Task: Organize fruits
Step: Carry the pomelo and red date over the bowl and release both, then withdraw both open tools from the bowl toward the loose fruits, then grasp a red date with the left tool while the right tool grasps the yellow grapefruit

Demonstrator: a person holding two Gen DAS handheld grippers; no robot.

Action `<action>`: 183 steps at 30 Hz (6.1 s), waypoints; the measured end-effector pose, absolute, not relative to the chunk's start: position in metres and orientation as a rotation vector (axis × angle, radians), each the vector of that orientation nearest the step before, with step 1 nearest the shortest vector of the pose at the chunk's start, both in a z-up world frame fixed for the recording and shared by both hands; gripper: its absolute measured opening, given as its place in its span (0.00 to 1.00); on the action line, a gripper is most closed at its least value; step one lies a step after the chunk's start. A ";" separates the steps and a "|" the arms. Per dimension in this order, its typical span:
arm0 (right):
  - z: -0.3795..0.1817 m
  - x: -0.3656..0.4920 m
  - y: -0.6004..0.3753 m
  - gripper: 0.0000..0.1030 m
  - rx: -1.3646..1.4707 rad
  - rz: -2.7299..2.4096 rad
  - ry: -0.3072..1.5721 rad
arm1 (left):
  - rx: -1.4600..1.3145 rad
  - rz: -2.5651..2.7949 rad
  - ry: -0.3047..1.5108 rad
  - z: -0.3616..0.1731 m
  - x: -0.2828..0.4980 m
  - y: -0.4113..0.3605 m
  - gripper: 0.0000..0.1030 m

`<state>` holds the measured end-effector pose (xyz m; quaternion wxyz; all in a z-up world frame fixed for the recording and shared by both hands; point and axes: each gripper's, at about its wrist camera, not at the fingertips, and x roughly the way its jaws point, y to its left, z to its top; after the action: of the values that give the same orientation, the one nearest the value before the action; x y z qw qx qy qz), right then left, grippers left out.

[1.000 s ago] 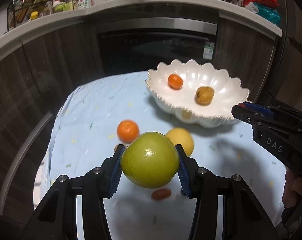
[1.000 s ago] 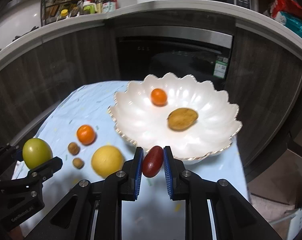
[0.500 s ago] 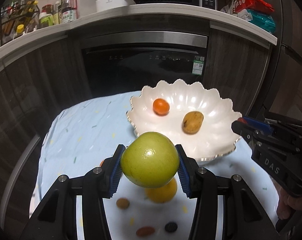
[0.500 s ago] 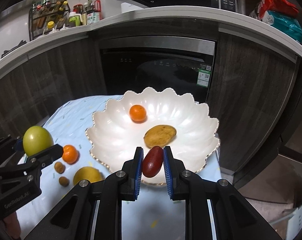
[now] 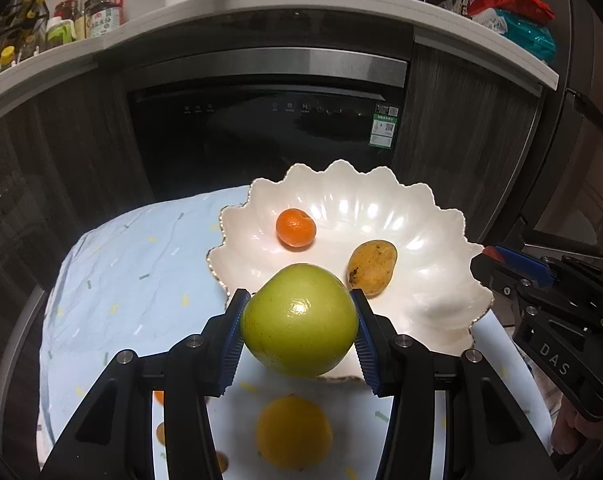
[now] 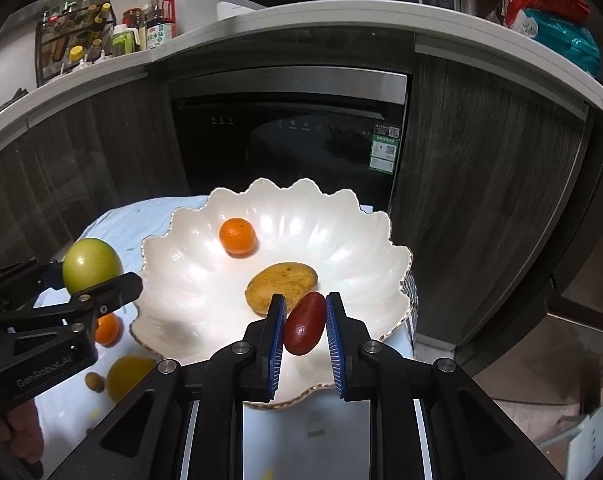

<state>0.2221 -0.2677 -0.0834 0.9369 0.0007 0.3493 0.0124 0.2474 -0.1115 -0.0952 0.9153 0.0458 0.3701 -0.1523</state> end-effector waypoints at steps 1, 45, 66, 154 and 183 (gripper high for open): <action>-0.085 0.224 -0.269 0.21 0.005 0.024 0.718 | 0.096 -0.315 0.765 -0.097 0.250 -0.113 0.47; -0.084 0.221 -0.275 0.69 0.073 -0.022 0.733 | 0.130 -0.244 0.763 -0.089 0.259 -0.104 0.88; -0.056 0.195 -0.238 0.69 0.038 0.011 0.685 | 0.102 -0.192 0.702 -0.061 0.219 -0.062 0.89; -0.144 0.169 -0.166 0.69 -0.170 0.362 0.812 | 0.165 -0.226 0.868 -0.178 0.120 -0.040 0.73; -0.165 0.199 -0.132 0.69 -0.192 0.538 0.846 | 0.118 -0.232 0.870 -0.193 0.115 -0.054 0.30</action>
<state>0.1994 -0.1319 -0.1652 0.8726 -0.0918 0.4047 0.2576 0.1147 -0.0538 -0.1933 0.8988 0.0571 0.4200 -0.1120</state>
